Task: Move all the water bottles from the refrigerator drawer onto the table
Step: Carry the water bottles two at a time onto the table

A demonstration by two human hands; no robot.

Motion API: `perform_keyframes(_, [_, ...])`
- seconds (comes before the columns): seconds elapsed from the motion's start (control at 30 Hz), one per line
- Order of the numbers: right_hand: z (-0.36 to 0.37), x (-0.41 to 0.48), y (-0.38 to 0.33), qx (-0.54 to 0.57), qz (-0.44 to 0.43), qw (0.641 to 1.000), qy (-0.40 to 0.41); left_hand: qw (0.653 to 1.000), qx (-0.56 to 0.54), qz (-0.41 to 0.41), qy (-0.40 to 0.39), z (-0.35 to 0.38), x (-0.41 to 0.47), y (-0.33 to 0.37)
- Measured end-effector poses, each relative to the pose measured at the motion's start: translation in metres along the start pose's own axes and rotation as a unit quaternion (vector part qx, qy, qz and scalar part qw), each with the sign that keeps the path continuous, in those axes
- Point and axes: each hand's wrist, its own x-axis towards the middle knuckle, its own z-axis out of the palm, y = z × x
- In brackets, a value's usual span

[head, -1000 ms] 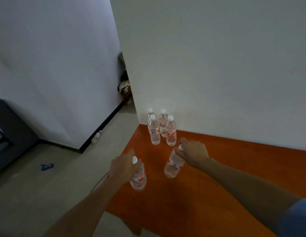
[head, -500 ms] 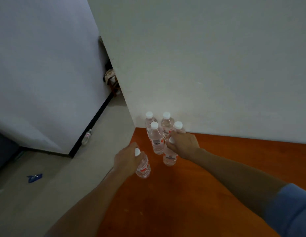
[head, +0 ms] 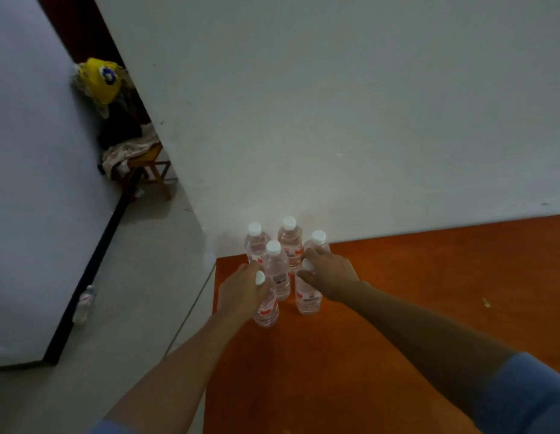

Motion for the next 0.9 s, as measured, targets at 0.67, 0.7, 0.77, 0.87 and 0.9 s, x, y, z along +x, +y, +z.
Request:
perform_keyframes(0.67, [-0.120,-0.227,0.098,-0.046,0.269,0.961,0.046,0.945,0.044,0.322,-0.035,-0.002,-0.037,0.196])
perform_keyframes(0.7, [-0.128,-0.255,0.108,-0.050,0.291,0.954,0.054,0.935,0.053,0.347,-0.046,0.007,-0.051,0.219])
perform_keyframes(0.77, [-0.138,-0.316,0.128,-0.049,0.342,0.936,0.068,0.913,0.069,0.397,-0.066,0.026,-0.085,0.266])
perform_keyframes(0.87, [-0.147,-0.414,0.153,-0.039,0.414,0.904,0.095,0.884,0.072,0.450,-0.102,0.056,-0.144,0.332])
perform_keyframes(0.9, [-0.150,-0.448,0.159,-0.035,0.435,0.894,0.102,0.876,0.069,0.464,-0.112,0.067,-0.166,0.354])
